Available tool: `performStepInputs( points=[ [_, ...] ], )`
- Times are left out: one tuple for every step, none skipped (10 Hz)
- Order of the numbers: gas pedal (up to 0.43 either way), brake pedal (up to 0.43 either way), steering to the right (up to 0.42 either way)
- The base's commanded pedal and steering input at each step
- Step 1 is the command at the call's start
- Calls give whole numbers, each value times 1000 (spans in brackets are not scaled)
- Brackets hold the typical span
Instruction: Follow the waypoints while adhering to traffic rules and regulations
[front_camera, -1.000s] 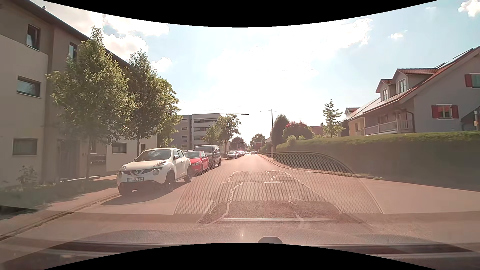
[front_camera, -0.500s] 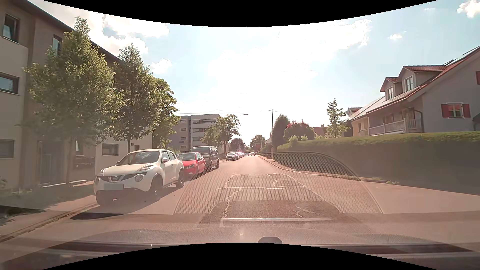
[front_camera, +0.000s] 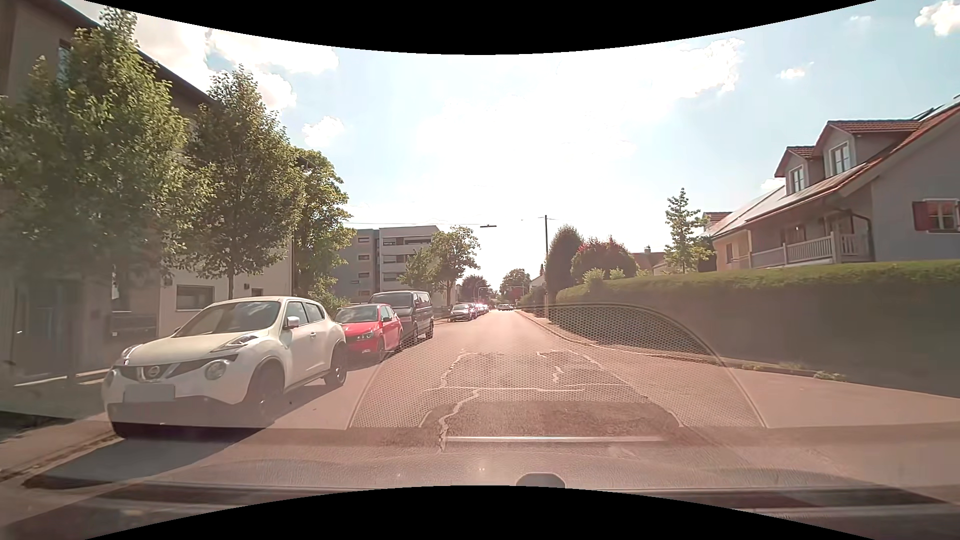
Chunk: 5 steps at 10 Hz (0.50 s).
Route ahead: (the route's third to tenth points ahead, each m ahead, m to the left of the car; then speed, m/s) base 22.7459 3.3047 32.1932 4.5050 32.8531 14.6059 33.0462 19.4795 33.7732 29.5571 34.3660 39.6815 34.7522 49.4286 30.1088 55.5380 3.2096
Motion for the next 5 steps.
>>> performStepInputs(
  points=[
    [248, 0, 4],
    [240, 0, 4],
    [189, 0, 4],
    [87, 0, 4],
    [87, 0, 4]
  ],
)
